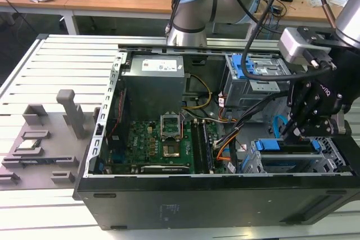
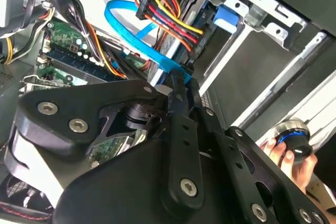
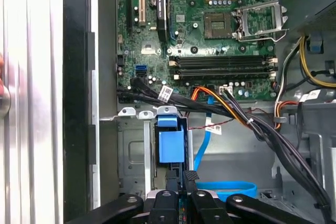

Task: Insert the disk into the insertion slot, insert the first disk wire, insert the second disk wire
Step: 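Insert the second disk wire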

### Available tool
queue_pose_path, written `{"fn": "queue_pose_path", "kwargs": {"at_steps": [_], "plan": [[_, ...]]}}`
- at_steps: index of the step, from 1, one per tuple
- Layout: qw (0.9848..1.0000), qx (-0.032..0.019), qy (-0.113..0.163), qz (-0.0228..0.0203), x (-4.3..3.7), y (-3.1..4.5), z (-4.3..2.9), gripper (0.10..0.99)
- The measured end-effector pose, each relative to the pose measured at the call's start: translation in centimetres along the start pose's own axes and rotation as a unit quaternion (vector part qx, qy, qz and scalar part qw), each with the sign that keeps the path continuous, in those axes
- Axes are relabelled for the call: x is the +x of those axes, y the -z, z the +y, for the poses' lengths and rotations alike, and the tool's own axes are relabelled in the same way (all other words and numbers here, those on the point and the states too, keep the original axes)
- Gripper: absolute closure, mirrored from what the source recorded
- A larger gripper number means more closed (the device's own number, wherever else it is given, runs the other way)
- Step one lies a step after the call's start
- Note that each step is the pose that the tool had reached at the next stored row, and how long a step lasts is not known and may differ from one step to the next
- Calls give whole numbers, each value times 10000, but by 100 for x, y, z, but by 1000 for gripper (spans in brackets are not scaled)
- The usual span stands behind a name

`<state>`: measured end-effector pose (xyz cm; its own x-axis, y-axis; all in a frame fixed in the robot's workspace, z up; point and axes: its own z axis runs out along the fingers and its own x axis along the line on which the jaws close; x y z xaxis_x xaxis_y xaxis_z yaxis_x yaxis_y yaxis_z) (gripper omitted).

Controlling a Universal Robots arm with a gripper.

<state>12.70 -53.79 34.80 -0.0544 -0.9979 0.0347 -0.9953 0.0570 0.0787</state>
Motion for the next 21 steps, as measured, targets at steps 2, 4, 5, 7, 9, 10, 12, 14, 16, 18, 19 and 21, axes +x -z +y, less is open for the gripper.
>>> {"fn": "queue_pose_path", "kwargs": {"at_steps": [2, 4, 5, 7, 9, 10, 12, 14, 16, 18, 19, 21], "plan": [[10000, 0, 2, 2, -6, -13, -9, 925], [10000, 0, 7, 2, -22, -21, -15, 925], [10000, 1, 21, 3, -35, -29, -19, 925], [10000, 1, 27, 4, -36, -37, -23, 925], [10000, 1, 30, 3, -36, -54, -25, 925], [10000, 1, 30, 4, -35, -62, -25, 925], [10000, 1, 31, 5, -35, -82, -27, 925], [10000, 1, 31, 9, -35, -84, -27, 925], [10000, 2, 30, 13, -35, -85, -27, 918], [10000, 2, 30, 14, -34, -45, -25, 851], [10000, 1, 30, 13, -33, -4, -21, 851], [10000, 1, 30, 13, -44, 68, -14, 851]]}}
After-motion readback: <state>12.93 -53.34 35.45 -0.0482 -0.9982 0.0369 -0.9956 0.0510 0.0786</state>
